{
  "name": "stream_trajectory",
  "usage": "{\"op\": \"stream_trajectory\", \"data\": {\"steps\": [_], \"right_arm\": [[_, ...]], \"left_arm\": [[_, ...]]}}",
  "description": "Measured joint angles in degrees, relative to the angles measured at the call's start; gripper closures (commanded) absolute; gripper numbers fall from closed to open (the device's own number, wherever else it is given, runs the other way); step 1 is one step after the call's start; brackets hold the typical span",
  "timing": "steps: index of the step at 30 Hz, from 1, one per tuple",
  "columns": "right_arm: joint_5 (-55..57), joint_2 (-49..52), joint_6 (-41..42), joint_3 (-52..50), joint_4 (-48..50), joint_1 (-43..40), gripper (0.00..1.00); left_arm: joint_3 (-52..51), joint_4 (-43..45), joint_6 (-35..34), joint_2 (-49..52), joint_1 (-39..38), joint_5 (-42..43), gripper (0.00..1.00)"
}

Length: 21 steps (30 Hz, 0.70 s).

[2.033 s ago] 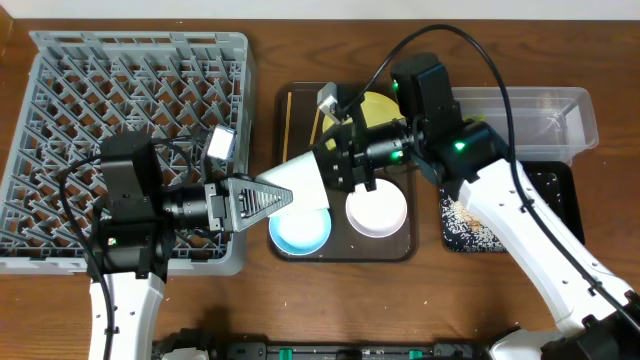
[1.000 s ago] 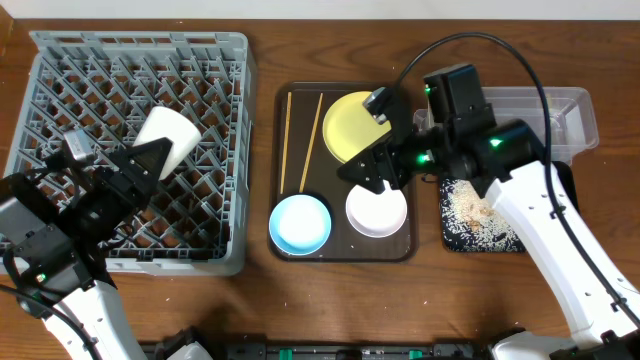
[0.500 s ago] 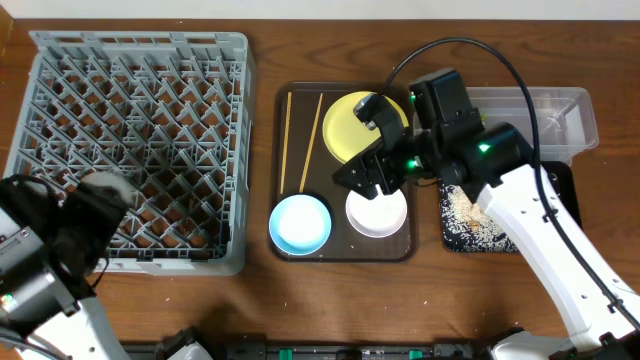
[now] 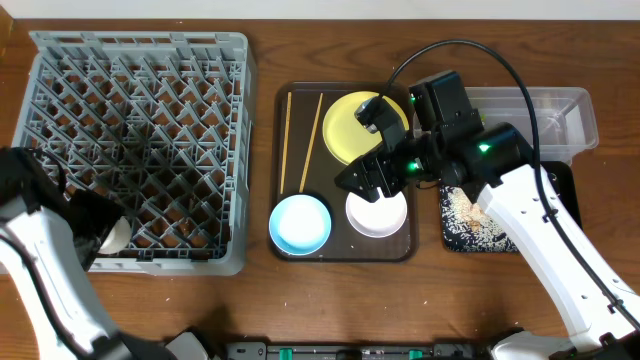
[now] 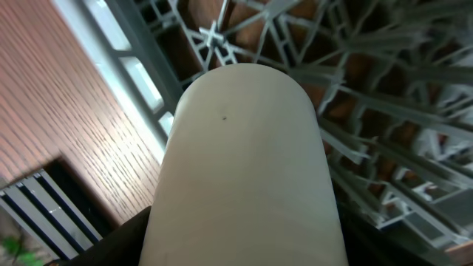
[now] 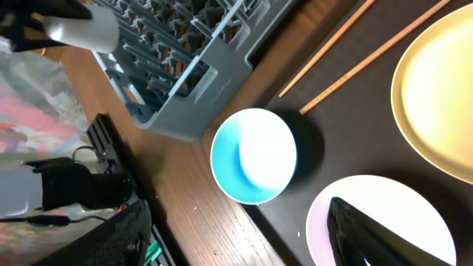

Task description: Sort waste into correct bins and load items into the dishwasher

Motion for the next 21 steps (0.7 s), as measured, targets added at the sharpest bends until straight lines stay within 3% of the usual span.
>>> {"op": "stream_trajectory", "data": {"steps": [2, 7, 16, 21], "right_arm": [[0.0, 0.0, 0.0, 0.0, 0.0, 0.0, 0.26], [0.0, 0.0, 0.0, 0.0, 0.0, 0.0, 0.26], [2.1, 0.0, 0.0, 0.0, 0.1, 0.0, 0.25], [9.0, 0.0, 2.5, 0.0, 1.5, 0.0, 0.25]], "left_arm": [[-0.1, 0.0, 0.1, 2.0, 0.0, 0.1, 0.21], [-0.1, 1.5, 0.5, 3.0, 0.0, 0.3, 0.08], [5.1, -2.3, 4.4, 0.2, -1.6, 8.6, 0.1], [6.1, -2.3, 12.3, -7.8, -12.7, 15.3, 0.11]]}}
